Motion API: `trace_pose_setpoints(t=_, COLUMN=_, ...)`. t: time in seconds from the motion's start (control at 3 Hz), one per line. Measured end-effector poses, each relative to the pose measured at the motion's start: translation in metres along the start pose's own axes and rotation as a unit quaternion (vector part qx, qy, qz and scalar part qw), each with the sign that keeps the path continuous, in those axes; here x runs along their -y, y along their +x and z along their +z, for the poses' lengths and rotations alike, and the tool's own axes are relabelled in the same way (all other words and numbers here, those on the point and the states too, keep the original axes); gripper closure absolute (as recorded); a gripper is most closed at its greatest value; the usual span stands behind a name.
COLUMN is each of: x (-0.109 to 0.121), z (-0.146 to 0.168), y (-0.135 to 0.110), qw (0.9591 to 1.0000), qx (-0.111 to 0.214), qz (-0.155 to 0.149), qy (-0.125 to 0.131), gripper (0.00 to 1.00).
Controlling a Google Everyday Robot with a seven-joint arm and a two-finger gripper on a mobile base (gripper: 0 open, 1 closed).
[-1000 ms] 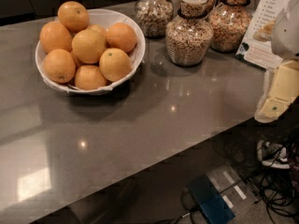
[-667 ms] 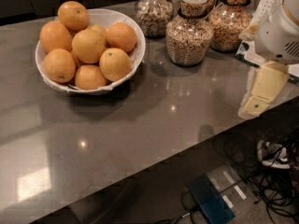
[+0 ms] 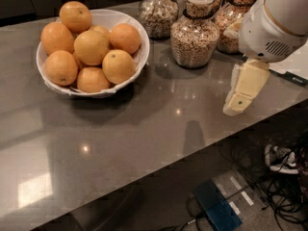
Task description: Pick orange from white bowl
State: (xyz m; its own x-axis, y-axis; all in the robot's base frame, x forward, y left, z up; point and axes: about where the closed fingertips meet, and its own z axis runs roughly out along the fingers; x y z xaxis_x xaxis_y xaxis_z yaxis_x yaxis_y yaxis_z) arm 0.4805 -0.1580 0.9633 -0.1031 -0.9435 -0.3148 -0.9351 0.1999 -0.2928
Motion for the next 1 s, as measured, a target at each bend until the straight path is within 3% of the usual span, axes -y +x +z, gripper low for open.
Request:
trace_pose_setpoints(t=0.33, x=0.003, z=0.011, y=-0.007, qw=0.9998, qx=0.018, qz=-0.003, qy=-0.002, gripper=0.00)
trace_pose_setpoints(t=1.0, x=0.017, z=0.023, y=-0.081, qw=0.9936, qx=0.090, qz=-0.068, qy=-0.003, gripper=0.00)
